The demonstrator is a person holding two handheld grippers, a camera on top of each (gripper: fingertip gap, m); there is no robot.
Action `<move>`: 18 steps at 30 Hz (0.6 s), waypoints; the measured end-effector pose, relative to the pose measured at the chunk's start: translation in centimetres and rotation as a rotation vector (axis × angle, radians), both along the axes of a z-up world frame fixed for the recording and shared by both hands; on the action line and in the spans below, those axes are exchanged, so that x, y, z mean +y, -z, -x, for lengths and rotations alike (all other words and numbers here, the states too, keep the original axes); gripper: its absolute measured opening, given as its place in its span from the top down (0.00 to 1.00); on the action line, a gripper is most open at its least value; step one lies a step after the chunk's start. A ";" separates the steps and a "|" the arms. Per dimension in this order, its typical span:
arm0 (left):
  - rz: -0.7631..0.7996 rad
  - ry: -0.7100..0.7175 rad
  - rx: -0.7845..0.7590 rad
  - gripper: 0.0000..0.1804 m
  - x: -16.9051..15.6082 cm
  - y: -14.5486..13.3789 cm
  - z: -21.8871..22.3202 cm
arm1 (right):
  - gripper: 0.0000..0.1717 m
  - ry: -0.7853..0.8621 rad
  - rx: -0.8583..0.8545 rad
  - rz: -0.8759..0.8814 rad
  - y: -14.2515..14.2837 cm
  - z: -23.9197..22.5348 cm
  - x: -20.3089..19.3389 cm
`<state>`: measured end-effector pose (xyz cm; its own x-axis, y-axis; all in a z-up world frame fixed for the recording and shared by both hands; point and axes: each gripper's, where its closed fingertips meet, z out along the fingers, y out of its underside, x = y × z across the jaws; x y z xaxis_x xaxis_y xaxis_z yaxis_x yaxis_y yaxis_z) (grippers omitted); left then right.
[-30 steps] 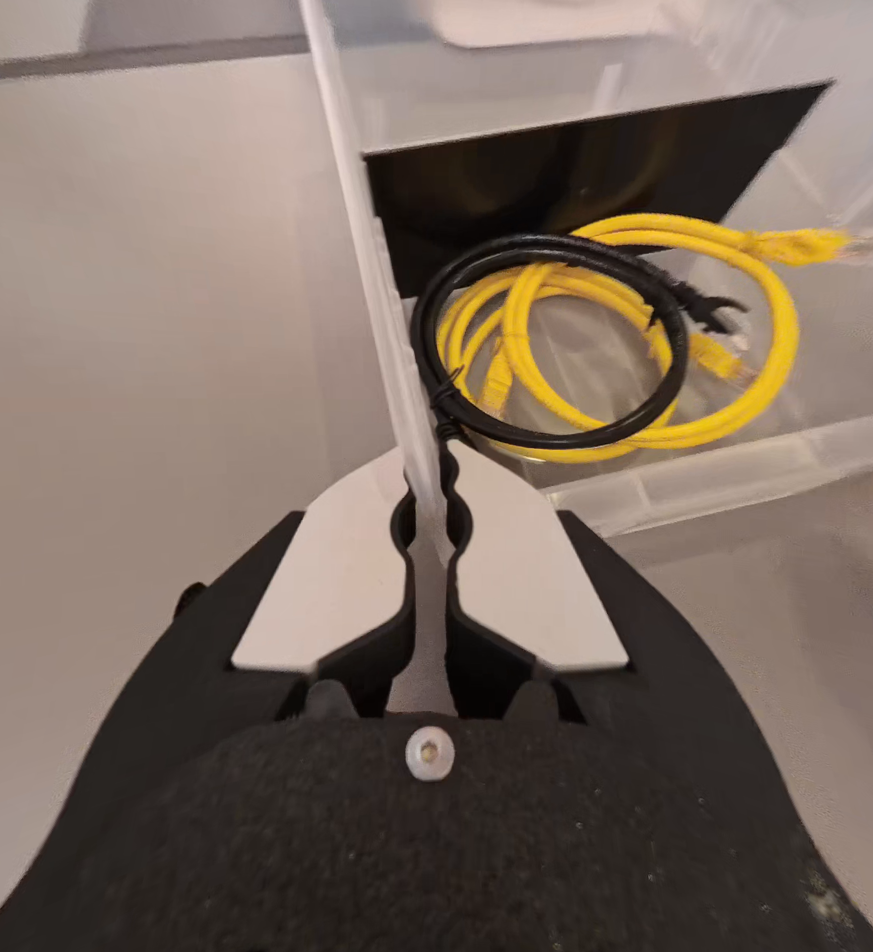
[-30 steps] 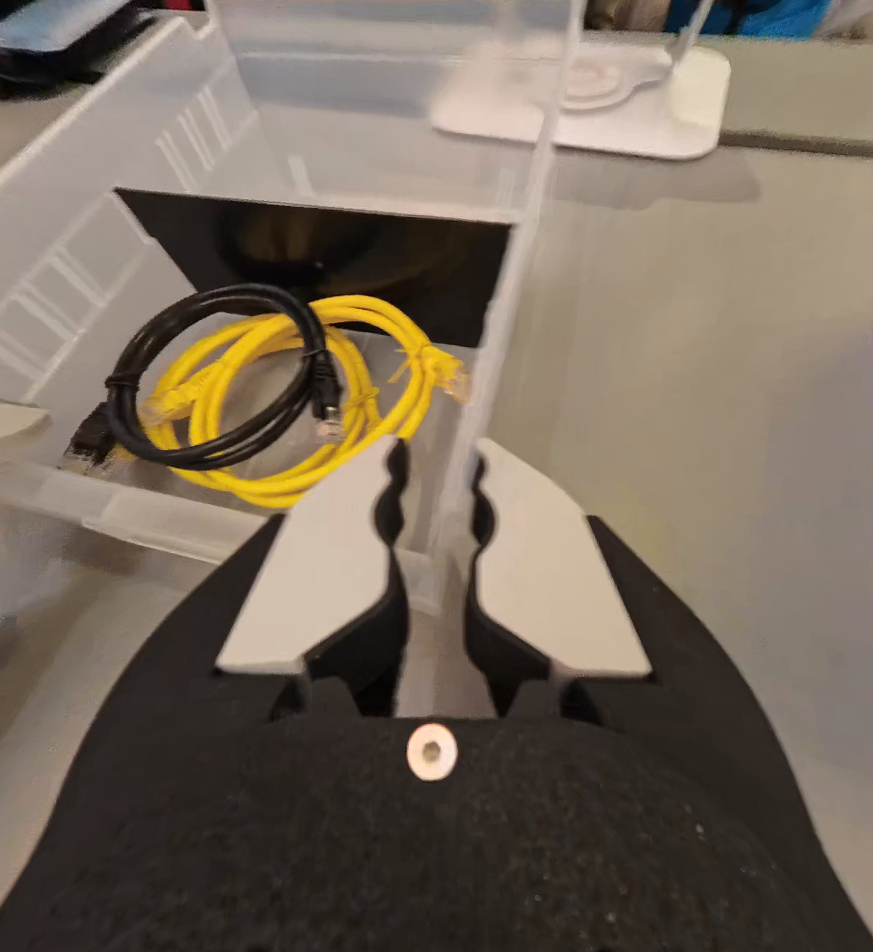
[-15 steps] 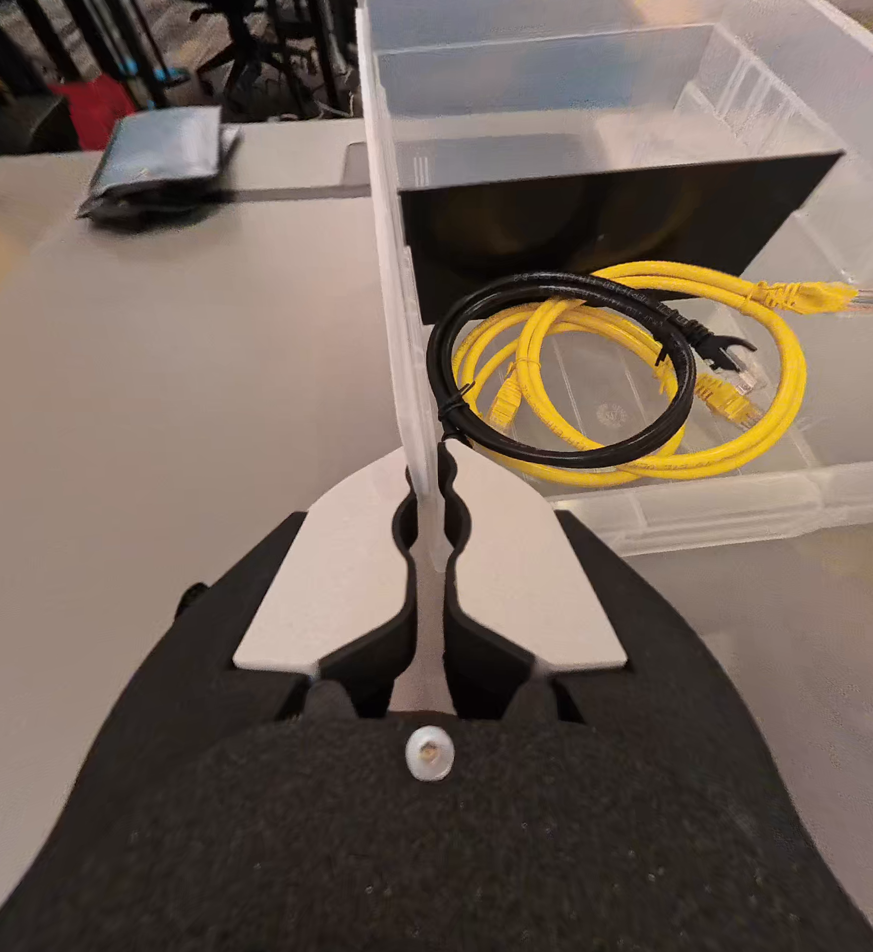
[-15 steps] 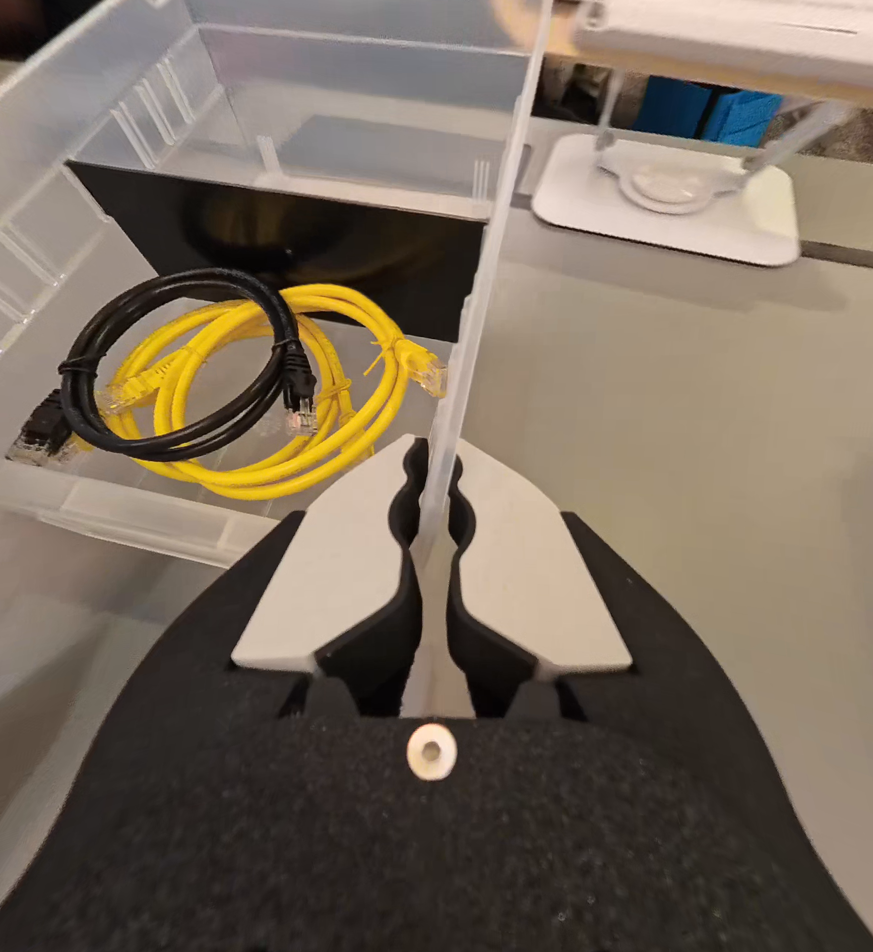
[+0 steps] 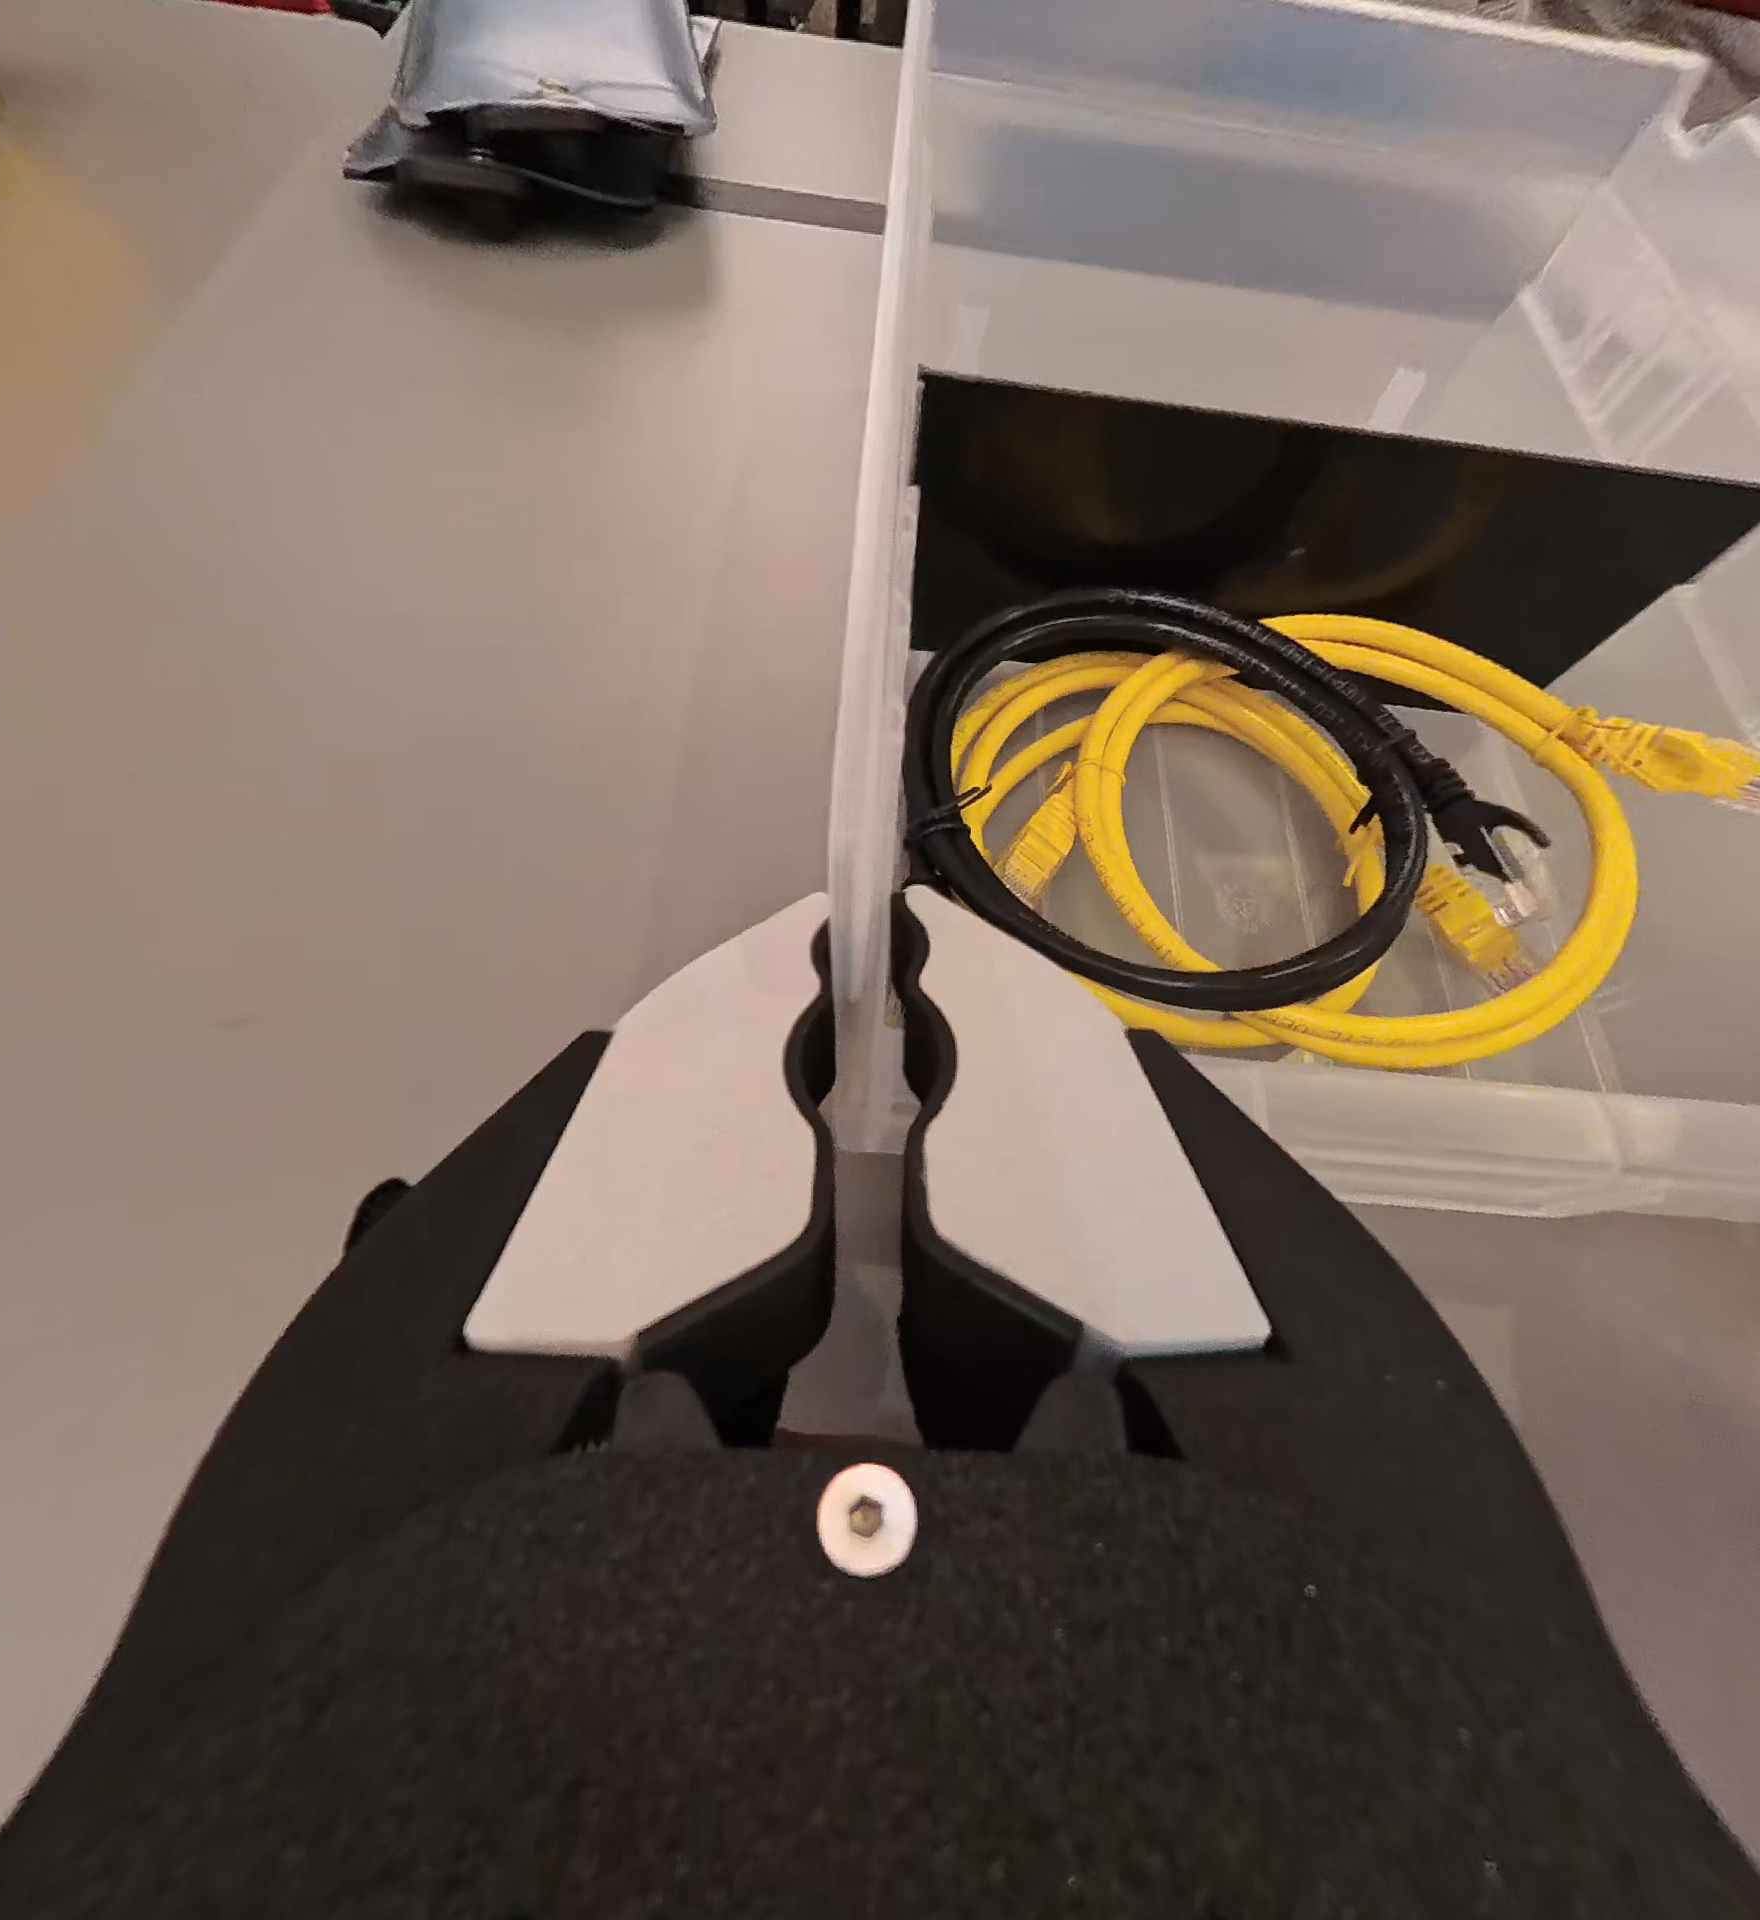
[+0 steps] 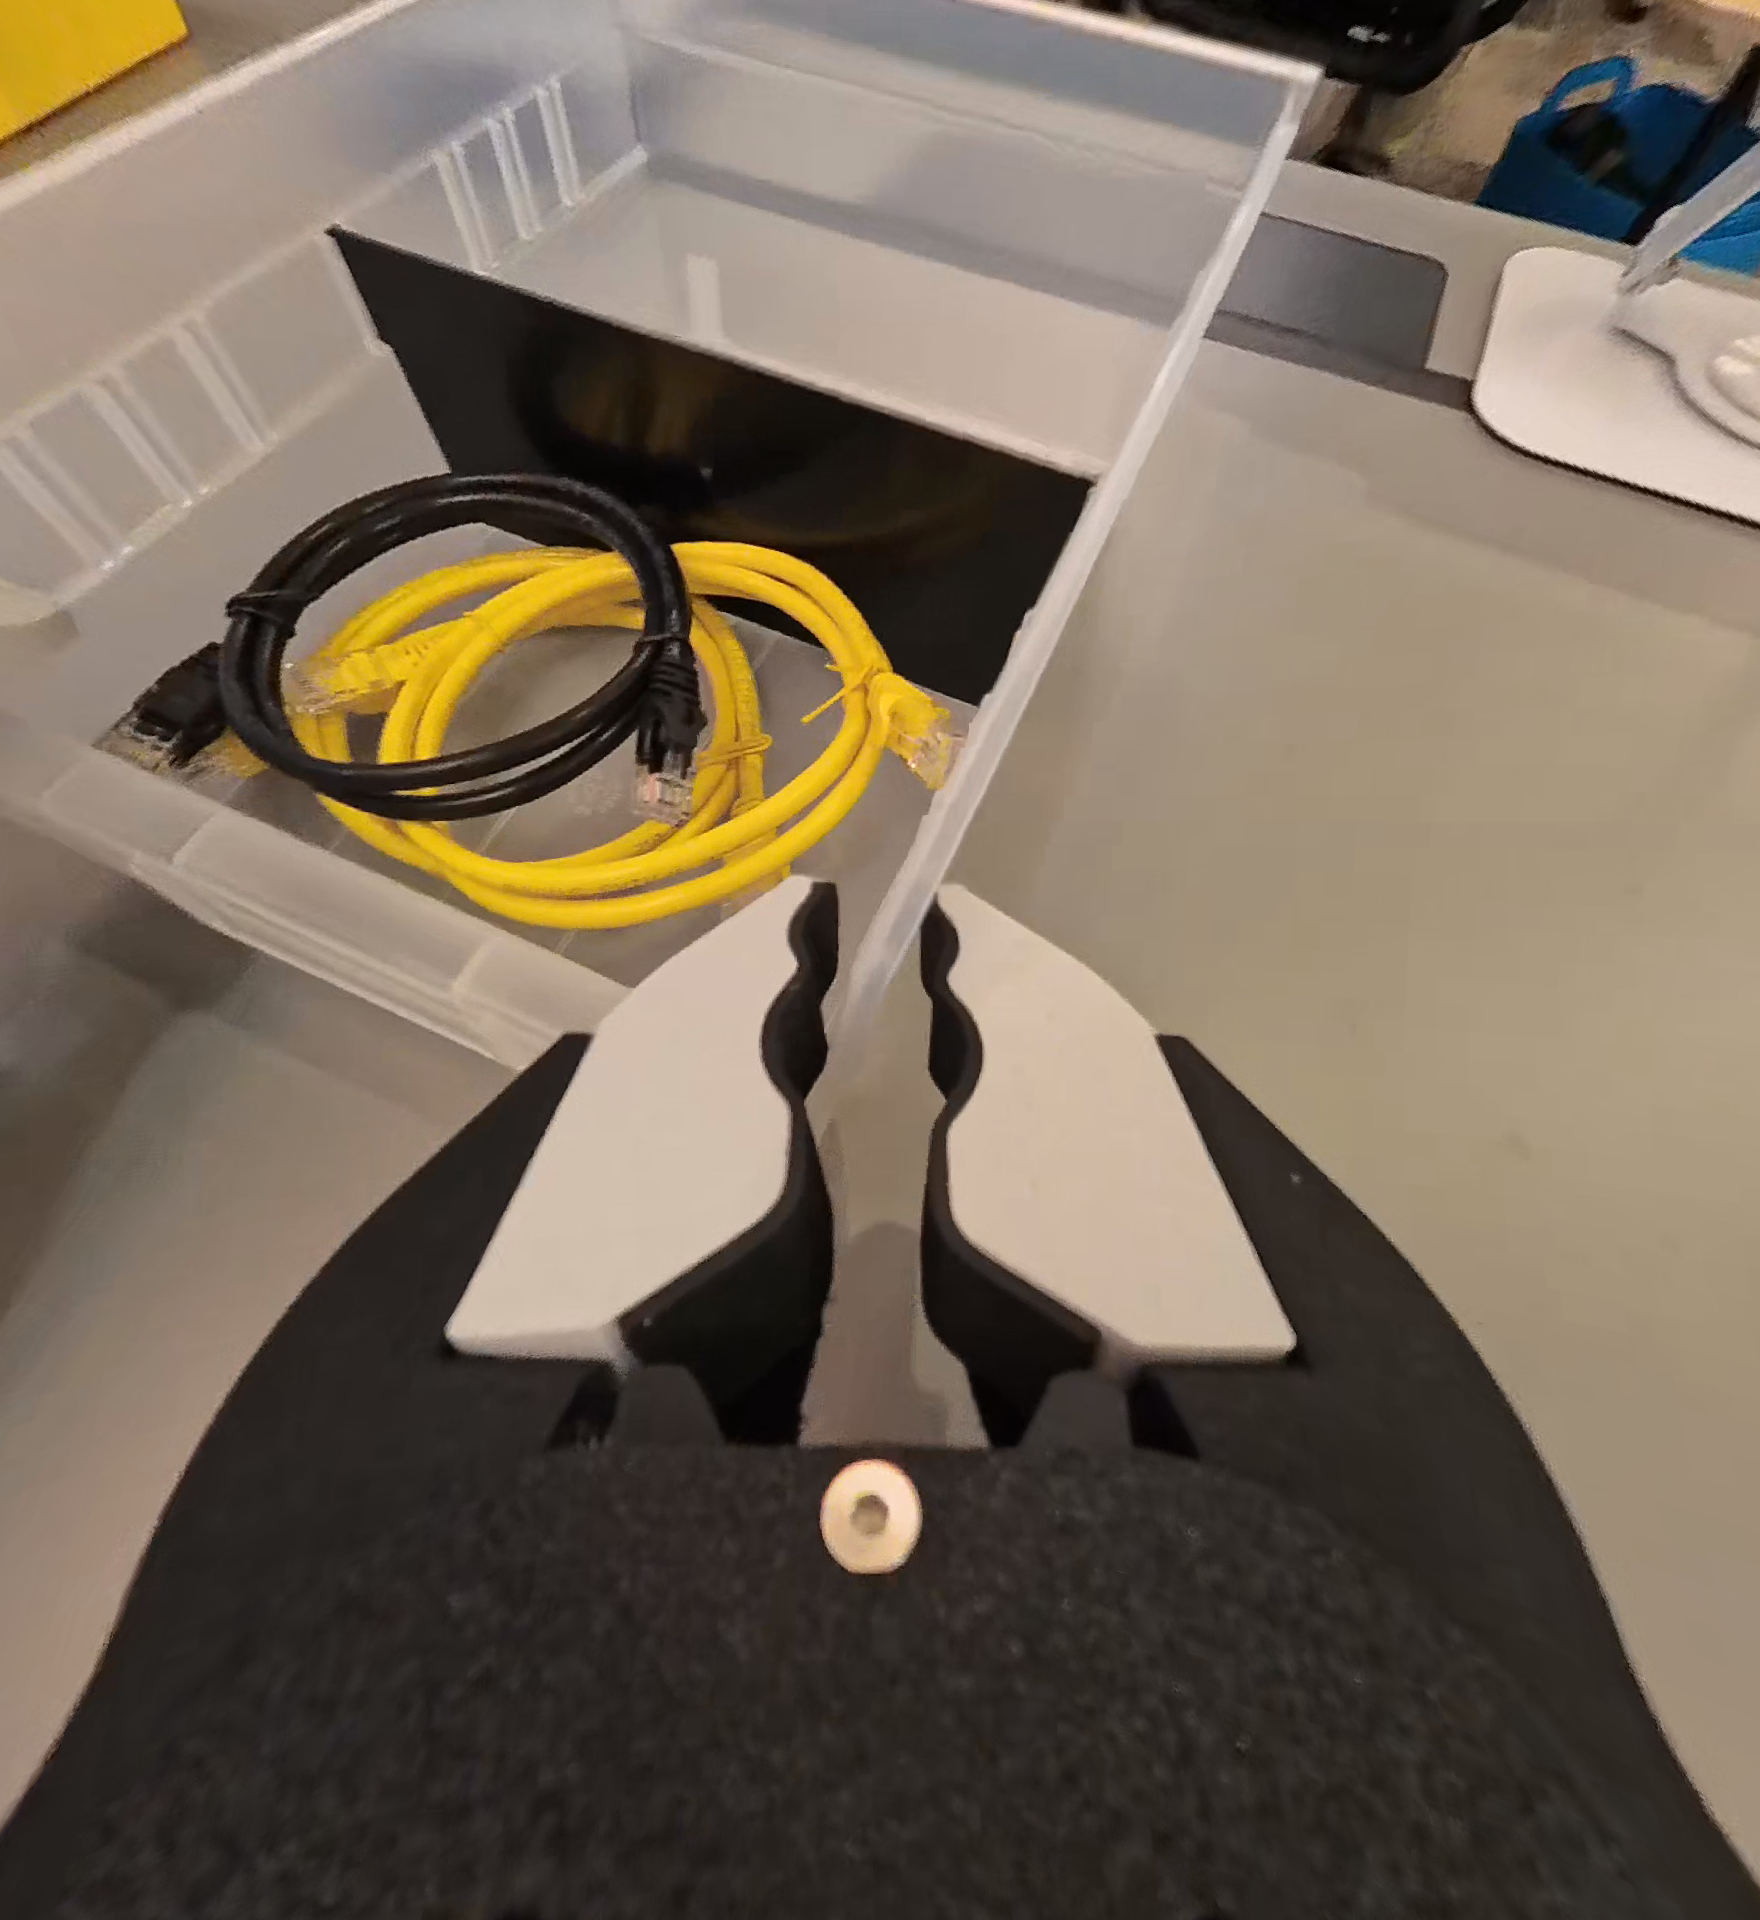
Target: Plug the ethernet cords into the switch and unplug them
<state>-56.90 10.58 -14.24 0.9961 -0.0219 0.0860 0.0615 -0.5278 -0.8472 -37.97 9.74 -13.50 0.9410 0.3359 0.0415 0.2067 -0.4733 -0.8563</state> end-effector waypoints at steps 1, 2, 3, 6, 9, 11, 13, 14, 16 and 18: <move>0.004 -0.012 0.001 0.96 0.0 0.0 0.0 | 0.91 -0.034 0.014 0.008 -0.2 0.1 -0.3; 0.009 -0.018 -0.001 0.96 0.0 0.1 0.0 | 0.91 -0.079 0.029 0.001 -0.7 0.0 -0.8; 0.013 -0.020 -0.012 0.95 -0.1 0.0 -0.1 | 0.90 -0.133 0.056 -0.015 -1.5 -0.3 -1.6; -0.046 -0.012 -0.164 0.82 -0.4 -1.5 -0.4 | 0.89 -0.340 0.245 -0.036 -5.2 -2.3 -6.1; -0.105 -0.017 -0.295 0.70 -1.4 -2.8 0.3 | 0.86 -0.509 0.383 -0.131 -8.8 -7.1 -10.0; -0.149 -0.021 -0.324 0.69 -2.5 -3.8 0.6 | 0.86 -0.476 0.367 -0.154 -9.4 -12.6 -10.9; -0.198 -0.029 -0.311 0.69 -3.8 -4.9 0.6 | 0.87 -0.379 0.318 -0.204 -8.8 -19.6 -11.4; -0.227 -0.050 -0.277 0.72 -4.5 -5.5 0.8 | 0.89 -0.330 0.296 -0.233 -8.0 -23.2 -11.9; -0.303 -0.111 -0.178 0.74 -5.8 -6.8 1.5 | 0.89 -0.212 0.244 -0.237 -5.4 -30.2 -12.7; -0.341 -0.122 -0.122 0.74 -6.9 -7.5 0.8 | 0.93 -0.080 0.184 -0.234 -3.9 -37.0 -13.5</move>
<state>-57.73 3.64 -6.73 0.9760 0.0483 0.2124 0.2178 -0.1989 -0.9555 -0.95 -3.81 -9.61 0.9106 0.4111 -0.0427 0.0664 -0.2475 -0.9666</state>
